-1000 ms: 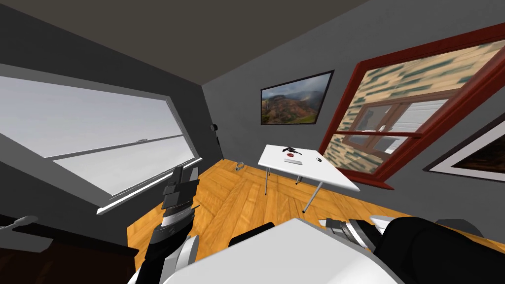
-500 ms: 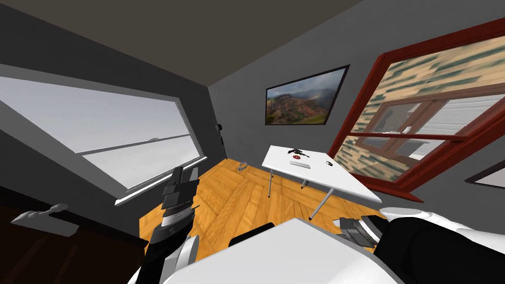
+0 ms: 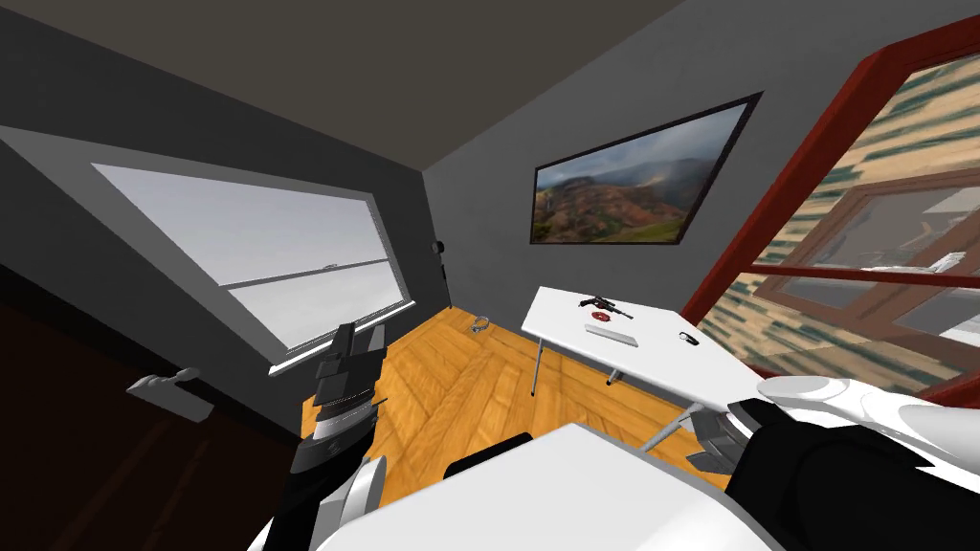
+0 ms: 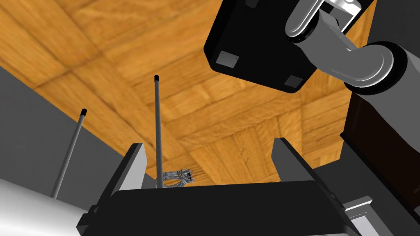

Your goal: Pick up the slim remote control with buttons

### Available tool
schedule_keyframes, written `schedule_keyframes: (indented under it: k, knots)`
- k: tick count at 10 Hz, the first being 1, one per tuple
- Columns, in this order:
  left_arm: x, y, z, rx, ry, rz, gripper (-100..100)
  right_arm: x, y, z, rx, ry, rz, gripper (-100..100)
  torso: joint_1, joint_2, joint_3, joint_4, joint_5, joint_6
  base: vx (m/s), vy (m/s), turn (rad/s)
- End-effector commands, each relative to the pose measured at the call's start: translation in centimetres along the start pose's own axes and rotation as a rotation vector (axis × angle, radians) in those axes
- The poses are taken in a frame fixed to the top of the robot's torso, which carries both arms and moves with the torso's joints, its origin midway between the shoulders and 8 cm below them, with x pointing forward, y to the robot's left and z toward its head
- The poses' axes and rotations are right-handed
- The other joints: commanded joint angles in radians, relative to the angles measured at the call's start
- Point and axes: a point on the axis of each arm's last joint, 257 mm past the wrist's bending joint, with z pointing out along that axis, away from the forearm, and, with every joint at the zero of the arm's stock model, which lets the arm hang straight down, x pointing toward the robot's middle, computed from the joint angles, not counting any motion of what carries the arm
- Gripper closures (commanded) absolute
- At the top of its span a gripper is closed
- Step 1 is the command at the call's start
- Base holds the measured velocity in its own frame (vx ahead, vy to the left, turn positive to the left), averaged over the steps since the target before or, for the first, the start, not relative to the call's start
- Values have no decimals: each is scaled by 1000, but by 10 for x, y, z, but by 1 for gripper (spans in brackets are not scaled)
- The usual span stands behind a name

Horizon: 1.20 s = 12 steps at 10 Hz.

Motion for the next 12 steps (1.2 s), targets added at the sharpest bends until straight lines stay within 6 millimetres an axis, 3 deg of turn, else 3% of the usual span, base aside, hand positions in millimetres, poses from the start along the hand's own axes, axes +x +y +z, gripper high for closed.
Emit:
schedule_keyframes:
  k: [1,6,10,12]
  knots:
    - [0,0,0,0,0,0,0,11,-23,-22,44,60,-41,-100,0,0,0,0,0,0,120,-40,181]
    - [0,0,0,0,0,0,0,34,-70,-71,137,188,-120,-100,-5,-1,-1,0,-1,-2,155,-91,261]
    - [0,0,0,0,0,0,0,50,-79,-80,156,231,-136,-100,-7,-1,0,0,-2,-1,132,-137,188]
    - [0,0,0,0,0,0,0,64,-69,-71,133,240,-128,-100,-7,1,0,0,-3,0,87,-146,204]
